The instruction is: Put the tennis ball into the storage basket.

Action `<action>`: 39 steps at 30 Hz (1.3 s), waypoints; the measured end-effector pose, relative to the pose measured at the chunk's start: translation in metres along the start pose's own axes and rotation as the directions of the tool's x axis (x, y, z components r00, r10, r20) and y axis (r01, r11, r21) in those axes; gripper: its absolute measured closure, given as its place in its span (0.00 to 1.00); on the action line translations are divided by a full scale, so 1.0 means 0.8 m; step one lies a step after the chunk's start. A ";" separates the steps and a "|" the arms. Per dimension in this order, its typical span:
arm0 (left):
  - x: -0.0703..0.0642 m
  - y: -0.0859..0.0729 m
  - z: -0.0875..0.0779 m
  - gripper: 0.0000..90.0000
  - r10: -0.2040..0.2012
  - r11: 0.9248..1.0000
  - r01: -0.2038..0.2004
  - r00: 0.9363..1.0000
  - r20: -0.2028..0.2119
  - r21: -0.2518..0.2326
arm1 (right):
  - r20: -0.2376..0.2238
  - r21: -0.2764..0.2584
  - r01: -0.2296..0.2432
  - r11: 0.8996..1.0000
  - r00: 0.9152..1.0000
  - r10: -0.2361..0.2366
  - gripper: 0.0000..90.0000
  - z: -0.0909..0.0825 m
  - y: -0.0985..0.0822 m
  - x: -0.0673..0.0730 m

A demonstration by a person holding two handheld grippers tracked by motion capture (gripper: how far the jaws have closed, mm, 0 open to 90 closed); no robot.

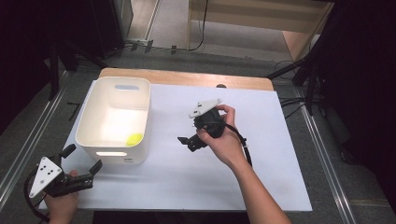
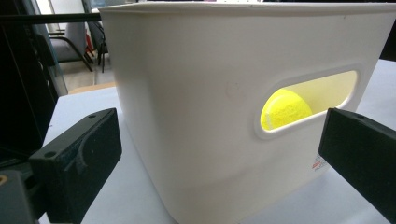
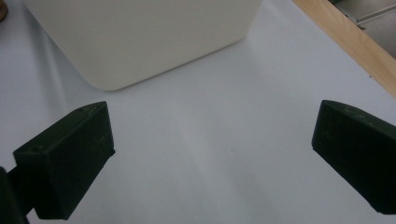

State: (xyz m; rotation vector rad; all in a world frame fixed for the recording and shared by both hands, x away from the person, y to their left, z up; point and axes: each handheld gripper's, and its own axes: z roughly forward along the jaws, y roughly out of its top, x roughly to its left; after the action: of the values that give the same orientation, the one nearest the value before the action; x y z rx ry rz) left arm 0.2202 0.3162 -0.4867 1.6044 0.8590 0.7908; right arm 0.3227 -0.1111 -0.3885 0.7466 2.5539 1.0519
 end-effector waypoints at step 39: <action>-0.001 0.000 0.000 0.00 0.002 1.000 -0.002 1.000 -0.003 0.003 | 0.082 -0.177 -0.136 0.975 0.985 0.152 0.00 -0.047 -0.114 -0.017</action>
State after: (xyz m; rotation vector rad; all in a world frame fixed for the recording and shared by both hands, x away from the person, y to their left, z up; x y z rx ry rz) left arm 0.2199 0.3156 -0.4868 1.6069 0.8609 0.7935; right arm 0.2854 -0.1953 -0.4264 0.9225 2.3232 1.2313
